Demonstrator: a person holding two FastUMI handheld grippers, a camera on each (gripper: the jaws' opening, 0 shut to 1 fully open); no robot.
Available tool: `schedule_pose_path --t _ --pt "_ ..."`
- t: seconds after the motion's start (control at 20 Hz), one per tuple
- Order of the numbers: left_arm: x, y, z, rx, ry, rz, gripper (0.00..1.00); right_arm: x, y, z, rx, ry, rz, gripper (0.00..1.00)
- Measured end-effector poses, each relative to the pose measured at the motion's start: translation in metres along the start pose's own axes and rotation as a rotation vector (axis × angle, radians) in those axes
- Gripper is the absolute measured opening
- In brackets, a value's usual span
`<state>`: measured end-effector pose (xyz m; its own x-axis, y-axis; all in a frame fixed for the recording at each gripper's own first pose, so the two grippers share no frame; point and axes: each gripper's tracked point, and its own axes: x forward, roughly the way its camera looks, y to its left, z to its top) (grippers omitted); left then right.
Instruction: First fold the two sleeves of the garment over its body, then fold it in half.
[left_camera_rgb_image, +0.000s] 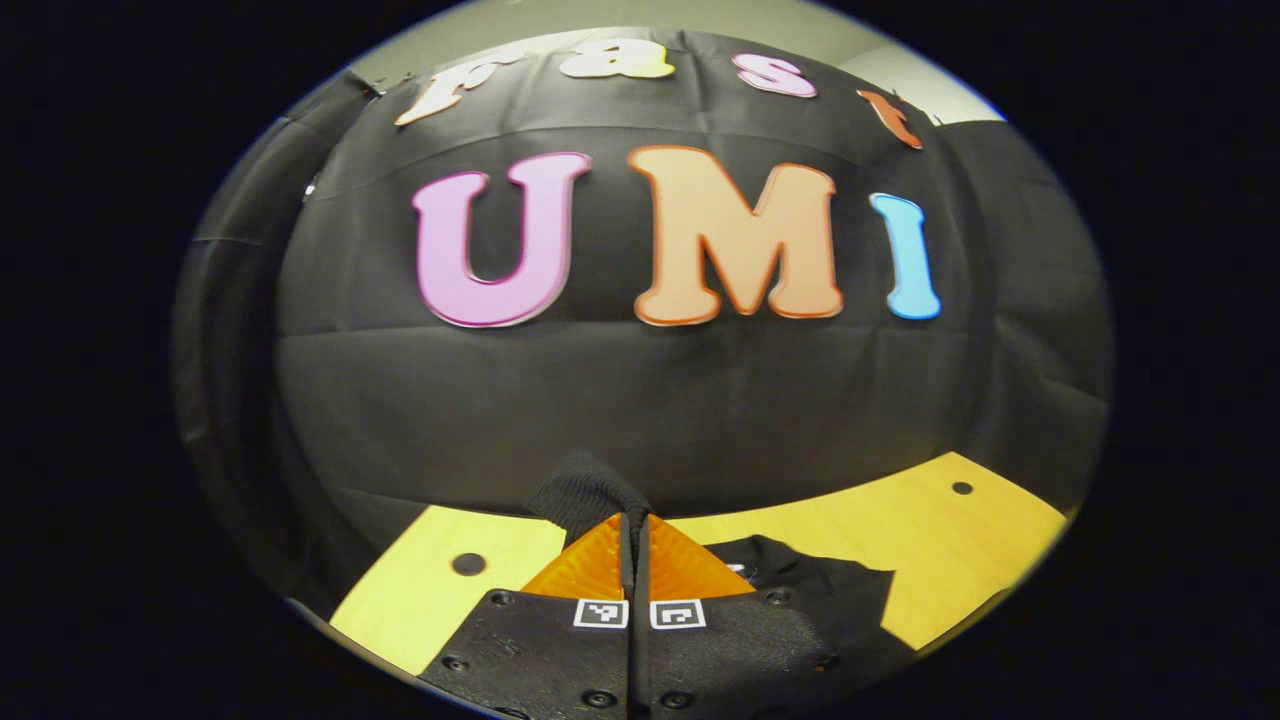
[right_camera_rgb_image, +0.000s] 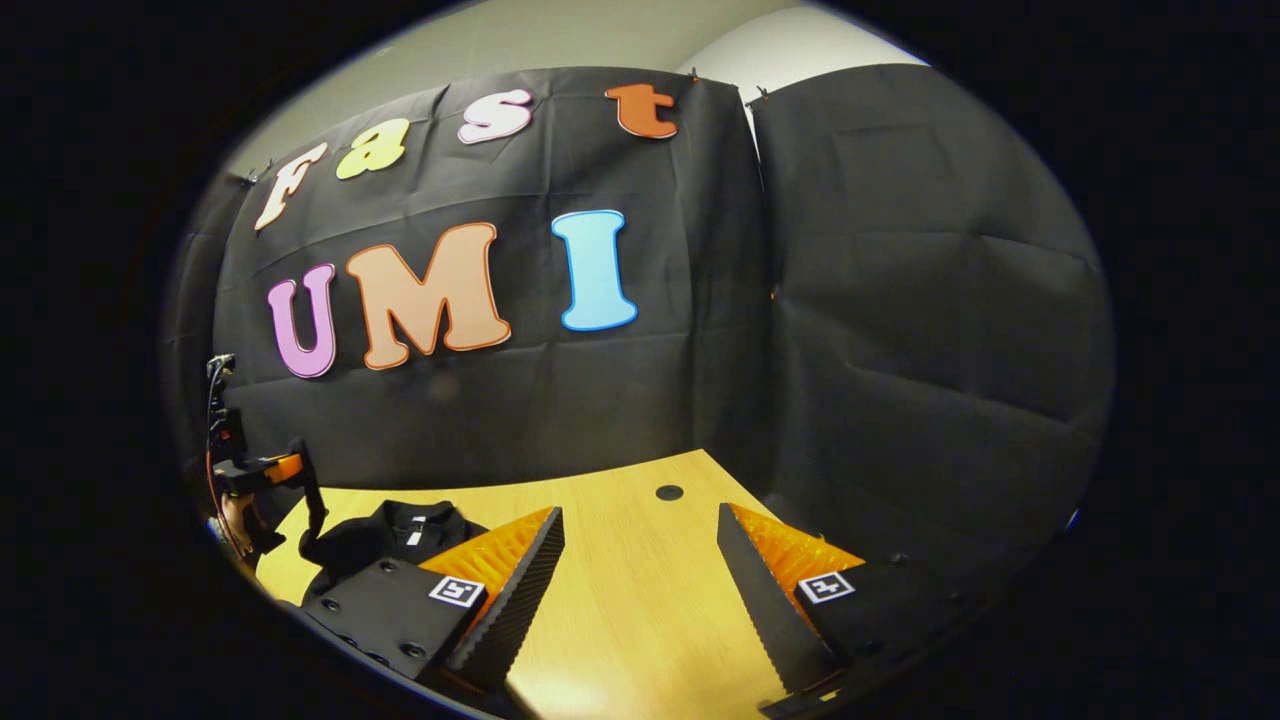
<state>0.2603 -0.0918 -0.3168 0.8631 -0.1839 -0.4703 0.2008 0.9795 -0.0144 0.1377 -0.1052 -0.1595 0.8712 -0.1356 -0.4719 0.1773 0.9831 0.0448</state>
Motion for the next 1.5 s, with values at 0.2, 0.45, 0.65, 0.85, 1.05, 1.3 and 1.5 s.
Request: schedule_pose_path --t 0.2,0.45,0.65,0.85,1.05,1.3,1.5 --pt "0.017 -0.068 -0.028 -0.023 0.067 -0.082 0.00 0.004 -0.025 -0.013 -0.003 0.035 -0.008 0.98" --pt "0.014 -0.125 -0.081 0.009 0.213 -0.151 0.00 0.011 -0.050 -0.027 0.019 0.066 -0.014 0.98" --pt "0.007 -0.157 -0.107 0.042 0.247 -0.205 0.00 0.014 -0.057 -0.033 0.051 0.073 -0.010 0.99" --pt "-0.001 -0.171 -0.134 0.015 0.316 -0.241 0.00 0.011 -0.056 -0.042 0.045 0.086 -0.002 0.94" --pt "-0.020 -0.191 -0.160 -0.044 0.404 -0.302 0.28 0.009 -0.056 -0.053 0.041 0.108 0.000 0.98" --pt "-0.033 -0.186 -0.140 0.028 0.342 -0.293 0.93 0.013 -0.044 -0.059 0.036 0.118 0.032 0.98" --pt "-0.066 -0.138 -0.099 0.043 0.250 -0.230 0.93 0.010 -0.012 -0.078 -0.028 0.145 0.107 0.98"
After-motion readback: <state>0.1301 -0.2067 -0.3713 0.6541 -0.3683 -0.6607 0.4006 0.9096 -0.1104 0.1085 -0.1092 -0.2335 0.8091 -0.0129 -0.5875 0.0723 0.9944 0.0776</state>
